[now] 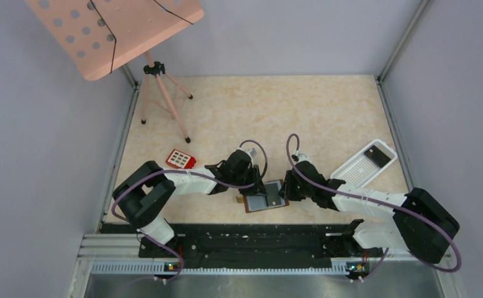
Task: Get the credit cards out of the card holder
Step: Remove the credit card from the card holder.
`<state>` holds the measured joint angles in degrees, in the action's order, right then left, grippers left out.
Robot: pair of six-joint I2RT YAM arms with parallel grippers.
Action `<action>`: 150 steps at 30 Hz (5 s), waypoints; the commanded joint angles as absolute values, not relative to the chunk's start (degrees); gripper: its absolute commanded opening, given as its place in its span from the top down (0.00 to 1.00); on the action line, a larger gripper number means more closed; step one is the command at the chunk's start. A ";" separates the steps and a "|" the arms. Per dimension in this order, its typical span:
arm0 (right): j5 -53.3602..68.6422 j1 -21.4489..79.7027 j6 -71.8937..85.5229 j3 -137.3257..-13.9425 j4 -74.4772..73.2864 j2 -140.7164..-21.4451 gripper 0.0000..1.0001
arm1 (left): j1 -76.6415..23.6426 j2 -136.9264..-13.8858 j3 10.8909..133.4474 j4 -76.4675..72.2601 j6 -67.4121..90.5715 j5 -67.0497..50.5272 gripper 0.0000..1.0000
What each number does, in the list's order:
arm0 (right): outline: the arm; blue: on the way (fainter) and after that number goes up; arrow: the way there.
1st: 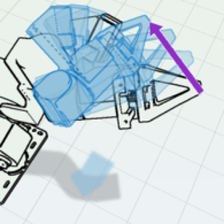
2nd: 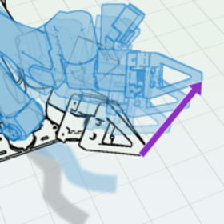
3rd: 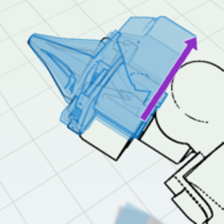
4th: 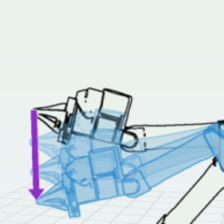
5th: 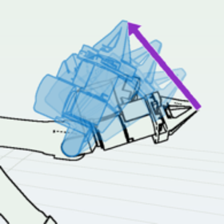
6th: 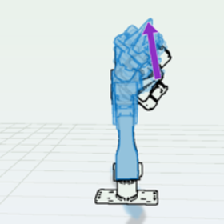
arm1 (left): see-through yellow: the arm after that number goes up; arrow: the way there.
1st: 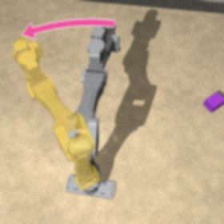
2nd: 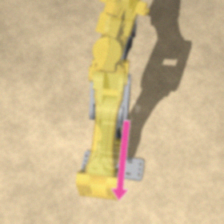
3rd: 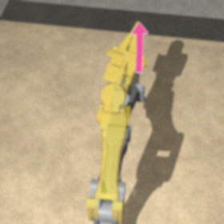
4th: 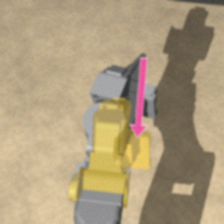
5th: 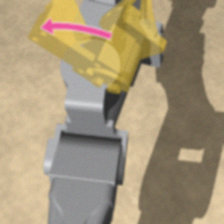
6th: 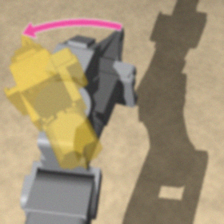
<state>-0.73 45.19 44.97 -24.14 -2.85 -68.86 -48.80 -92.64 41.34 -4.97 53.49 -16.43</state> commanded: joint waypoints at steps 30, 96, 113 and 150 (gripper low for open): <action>1.18 45.03 46.25 -23.76 -3.01 -64.27 0.92 | -49.02 -87.52 41.64 -1.93 52.75 -14.36 0.70; 2.90 45.11 49.29 -19.35 5.16 -70.22 0.90 | -49.13 -90.96 36.90 -13.42 57.12 -20.39 0.79; 3.26 45.09 50.36 -17.30 6.17 -68.93 0.91 | -49.35 -92.80 35.20 -21.20 60.47 -21.84 0.76; 1.70 44.91 50.89 -18.64 3.54 -66.37 0.91 | -49.29 -86.95 35.46 -11.79 54.34 -18.01 1.00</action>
<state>3.51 44.86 50.63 -18.81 2.17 -65.41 -49.74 -89.23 35.88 -12.91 56.42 -18.11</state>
